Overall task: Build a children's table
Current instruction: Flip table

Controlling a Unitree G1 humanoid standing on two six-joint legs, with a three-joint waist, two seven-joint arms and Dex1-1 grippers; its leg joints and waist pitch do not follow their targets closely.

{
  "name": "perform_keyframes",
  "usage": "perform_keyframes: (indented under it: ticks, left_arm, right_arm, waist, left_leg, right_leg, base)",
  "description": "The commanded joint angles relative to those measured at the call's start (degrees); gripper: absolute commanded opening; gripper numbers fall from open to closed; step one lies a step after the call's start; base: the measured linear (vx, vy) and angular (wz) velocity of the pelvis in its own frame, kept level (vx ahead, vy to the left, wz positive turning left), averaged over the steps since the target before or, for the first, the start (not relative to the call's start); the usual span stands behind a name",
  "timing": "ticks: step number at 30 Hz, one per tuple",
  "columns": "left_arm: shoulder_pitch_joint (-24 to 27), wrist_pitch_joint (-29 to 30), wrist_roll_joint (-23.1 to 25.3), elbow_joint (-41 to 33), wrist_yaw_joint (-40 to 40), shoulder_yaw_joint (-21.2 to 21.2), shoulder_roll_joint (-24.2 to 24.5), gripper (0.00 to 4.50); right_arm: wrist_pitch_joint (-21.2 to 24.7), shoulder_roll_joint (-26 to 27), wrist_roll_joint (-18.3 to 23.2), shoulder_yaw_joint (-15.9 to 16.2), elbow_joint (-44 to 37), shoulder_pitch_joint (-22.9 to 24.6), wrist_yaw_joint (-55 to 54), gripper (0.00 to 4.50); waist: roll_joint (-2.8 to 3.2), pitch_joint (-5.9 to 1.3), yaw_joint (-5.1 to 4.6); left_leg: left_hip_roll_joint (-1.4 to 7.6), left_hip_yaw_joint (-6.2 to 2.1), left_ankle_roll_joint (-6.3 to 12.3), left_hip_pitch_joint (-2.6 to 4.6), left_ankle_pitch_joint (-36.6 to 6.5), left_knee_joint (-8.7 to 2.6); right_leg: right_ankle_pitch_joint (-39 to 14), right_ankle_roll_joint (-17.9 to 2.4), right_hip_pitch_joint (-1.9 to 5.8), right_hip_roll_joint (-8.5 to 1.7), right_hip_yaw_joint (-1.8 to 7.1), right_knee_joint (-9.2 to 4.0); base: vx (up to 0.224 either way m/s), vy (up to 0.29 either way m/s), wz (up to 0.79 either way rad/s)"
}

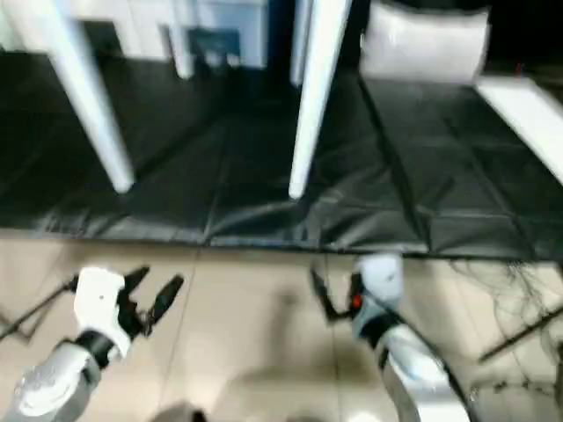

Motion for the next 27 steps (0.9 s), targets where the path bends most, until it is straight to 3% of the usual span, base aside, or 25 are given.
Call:
perform_keyframes:
  ticks: [1, 2, 3, 4, 5, 6, 7, 8, 9, 10, 11, 13, 14, 15, 16, 18, 20, 21, 23, 25, 27]
  left_arm:
    - [-0.16, 0.47, -0.14, 1.21, -0.14, 0.44, 0.42, 3.12]
    - [0.57, 1.37, -0.87, 5.13, -0.88, 1.26, 1.17, 3.12]
    - [0.71, 1.74, -0.83, 5.94, -1.07, 1.36, 1.57, 3.12]
    - [0.9, 1.1, 0.04, 7.36, -1.45, 0.83, 2.28, 3.12]
    - [1.03, 1.31, 0.42, 8.32, -1.56, 0.54, 2.73, 3.12]
    - [0.87, 1.75, 1.26, 9.78, -1.68, -0.15, 3.41, 3.12]
    - [0.56, 2.45, 2.11, 11.37, -1.99, -0.92, 4.2, 3.12]
    - [0.35, 3.0, 2.53, 12.36, -2.31, -1.26, 4.79, 3.12]
    - [-0.4, 3.12, 3.26, 14.51, -2.99, -2.13, 5.24, 3.12]
    - [-1.39, 2.89, 3.56, 17.26, -3.49, -2.48, 5.13, 3.12]
    - [-2.76, 2.37, 4.37, 20.67, -3.05, -2.69, 4.93, 3.12]
    - [-5.83, 0.13, 5.88, 27.67, -1.97, -3.02, 4.89, 3.12]
    - [-7.99, -1.36, 5.9, 32.34, -1.06, -2.47, 4.32, 3.12]
    - [-10.12, -2.03, 5.18, 36.93, -0.22, -1.45, 3.25, 3.12]
    - [-11.94, -2.11, 5.1, 40.95, -0.13, -1.34, 2.69, 3.12]
    - [-14.33, -2.36, 5.53, 46.15, -0.39, -1.87, 2.29, 3.12]
    - [-17.21, -3.66, 7.26, 53.28, -0.25, -3.22, 1.96, 3.12]
    - [-17.48, -3.8, 7.36, 53.94, -0.22, -3.28, 1.9, 3.12]
    - [-21.22, -4.48, 7.6, 63.16, 0.9, -2.5, 1.09, 3.12]
    - [-22.39, -4.6, 7.66, 66.46, 1.52, -1.93, 0.96, 3.12]
    - [-23.39, -4.9, 7.57, 69.28, 1.97, -1.3, 0.82, 3.12]
  right_arm:
    - [0.14, 0.26, 0.81, 0.85, 1.5, 0.39, 1.36, 4.5]
    - [-0.98, 0.78, -0.16, 2.86, 6.84, -0.94, 3.18, 4.5]
    - [-1.2, 0.99, -0.36, 3.29, 7.91, -1.27, 3.54, 4.5]
    - [-1.86, 1.24, -0.55, 3.47, 10.11, -2.16, 4.14, 4.5]
    - [-2.19, 1.56, -0.68, 3.38, 12.26, -3.14, 4.54, 4.5]
    - [-2.15, 2.11, -0.34, 3.16, 14.41, -4.01, 5.15, 4.5]
    - [-2.44, 2.49, -0.22, 3.21, 16.47, -4.76, 5.61, 4.5]
    - [-2.57, 2.82, -0.18, 3.39, 17.53, -5.11, 5.75, 4.5]
    - [-2.48, 3.02, -0.16, 3.63, 19.71, -5.63, 6.27, 4.5]
    - [-3.1, 2.9, -0.95, 4.36, 22.53, -6.28, 6.54, 4.5]
    - [-3.42, 2.97, -1.53, 4.84, 25.3, -6.92, 6.72, 4.5]
    - [-4.27, 3.57, -2.27, 5.08, 30.96, -8.47, 6.43, 4.5]
    - [-5.43, 3.97, -3.2, 5.09, 35.19, -9.78, 5.43, 4.5]
    - [-5.88, 4.49, -3.46, 4.73, 39.08, -10.95, 4.83, 4.5]
    - [-6.25, 5.16, -3.17, 4.05, 42.27, -11.91, 4.4, 4.5]
    - [-7.39, 5.91, -2.93, 3.05, 47.14, -13.57, 3.98, 4.5]
    - [-8.54, 6.71, -2.95, 1.36, 54.74, -15.98, 1.09, 4.5]
    - [-8.67, 6.76, -3.01, 1.26, 55.46, -16.2, 0.74, 4.5]
    - [-8.96, 7.6, -2.94, -0.72, 65.26, -19.02, -4.65, 4.5]
    - [-9.05, 7.77, -3.0, -1.39, 68.57, -19.75, -6.63, 4.5]
    - [-8.7, 7.75, -3.54, -1.55, 71.57, -20.38, -8.37, 4.5]
  waist:
    - [0.04, -0.37, -0.46]
    - [0.36, 1.83, -0.36]
    - [0.56, 1.52, -1.53]
    - [1.55, 1.1, -1.55]
    - [1.85, -0.26, -2.13]
    - [1.84, 0.27, -3.15]
    - [2.14, -0.62, -3.09]
    - [2.44, -0.69, -3.51]
    - [2.02, 0.32, -3.84]
    - [1.99, 0.52, -3.89]
    - [1.59, 0.64, -3.75]
    - [1.57, 0.64, -3.67]
    - [1.46, 0.77, -3.62]
    - [1.86, 0.47, -3.59]
    - [1.77, 0.02, -3.71]
    - [1.65, -0.24, -3.63]
    - [1.36, -1.12, -3.69]
    - [1.31, -1.32, -3.49]
    - [1.62, -1.58, -3.55]
    - [1.86, -1.61, -3.28]
    - [1.65, -1.51, -3.28]
  left_leg:
    - [-1.2, -4.88, 1.8, -1.54, -1.74, 5.12]
    - [0.49, -5.64, -1.03, 1.83, -3.45, 3.38]
    - [1.03, -6.23, -2.68, 4.5, -12.71, -0.22]
    - [1.4, -6.15, -2.97, 5.18, -16.45, -3.02]
    - [4.55, -6.98, -1.84, 6.28, -22.1, -7.95]
    - [5.01, -7.26, -0.52, 5.04, -22.82, -9.37]
    - [5.35, -6.93, 1.65, 4.98, -17.67, -10.01]
    - [5.23, -6.55, 2.64, 4.69, -15.59, -10.74]
    - [5.19, -6.27, 1.06, 4.2, -23.13, -11.74]
    - [5.05, -6.0, -0.59, 4.59, -27.2, -11.67]
    - [4.62, -5.71, -2.96, 5.29, -30.59, -11.22]
    - [4.42, -5.48, -4.18, 5.59, -30.74, -11.21]
    - [4.39, -5.38, -4.19, 5.44, -30.05, -11.47]
    - [4.54, -5.35, -4.22, 4.9, -27.08, -11.61]
    - [4.61, -5.29, -3.95, 4.57, -24.7, -11.53]
    - [4.85, -4.72, -2.68, 4.61, -19.52, -11.38]
    - [4.85, -4.06, 0.27, 3.87, -10.72, -10.82]
    - [4.86, -3.82, 1.22, 3.91, -7.96, -10.51]
    - [4.45, -3.1, 4.63, 4.4, -0.32, -9.67]
    - [4.7, -2.79, 6.46, 4.36, 1.12, -9.45]
    - [4.96, -2.52, 7.64, 4.5, -0.44, -9.63]
  right_leg:
    - [-52.87, 1.85, 1.54, -10.65, 9.41, -17.58]
    - [-51.58, -1.94, -0.04, -10.92, 6.73, -18.24]
    - [-44.8, -4.11, 0.72, -8.59, 4.16, -16.13]
    - [-38.86, -5.2, 1.62, -6.75, 3.28, -15.52]
    - [-18.49, -8.38, 1.39, -3.21, 3.27, -12.05]
    - [-11.51, -9.24, 2.73, -3.48, 2.77, -11.67]
    - [-0.36, -11.45, 4.32, -4.19, 2.35, -11.46]
    - [4.37, -12.1, 4.76, -4.61, 1.74, -12.06]
    - [-2.67, -10.92, 4.3, -4.65, 1.54, -13.2]
    - [-7.48, -10.36, 3.7, -4.88, 1.76, -13.58]
    - [-14.92, -9.49, 2.94, -6.01, 2.41, -14.78]
    - [-17.5, -8.62, 2.63, -6.49, 2.91, -15.75]
    - [-17.37, -8.24, 2.57, -6.56, 3.03, -15.91]
    - [-12.88, -9.16, 3.01, -6.57, 3.07, -15.41]
    - [-9.83, -9.8, 3.42, -6.58, 3.1, -15.0]
    - [-2.75, -11.94, 3.38, -6.53, 3.25, -14.42]
    - [5.8, -14.05, 4.21, -6.7, 3.11, -13.57]
    - [9.12, -14.7, 4.21, -6.83, 3.16, -13.29]
    - [18.53, -17.43, 3.99, -6.59, 2.93, -12.59]
    - [21.5, -18.49, 4.15, -6.79, 2.8, -12.3]
    - [19.24, -18.99, 4.17, -6.84, 2.72, -12.58]
  base:
    - [-0.026, -0.011, -0.21]
    - [-0.085, 0.037, -0.11]
    - [-0.085, 0.037, -0.11]
    - [-0.136, 0.055, 0.14]
    - [-0.06, 0.05, 0.15]
    - [-0.06, 0.05, 0.15]
    - [-0.039, 0.06, -0.04]
    - [-0.067, 0.075, -0.09]
    - [-0.067, 0.075, -0.09]
    - [-0.054, 0.057, -0.05]
    - [0.0, 0.0, 0.0]
    - [0.0, 0.0, 0.0]
    - [0.0, 0.0, 0.0]
    - [0.0, 0.0, 0.0]
    - [0.0, 0.0, 0.0]
    - [0.0, 0.0, 0.0]
    - [0.0, 0.0, 0.0]
    - [0.055, -0.015, -0.07]
    - [0.071, -0.037, -0.03]
    - [0.0, 0.0, 0.0]
    - [0.0, 0.0, 0.0]
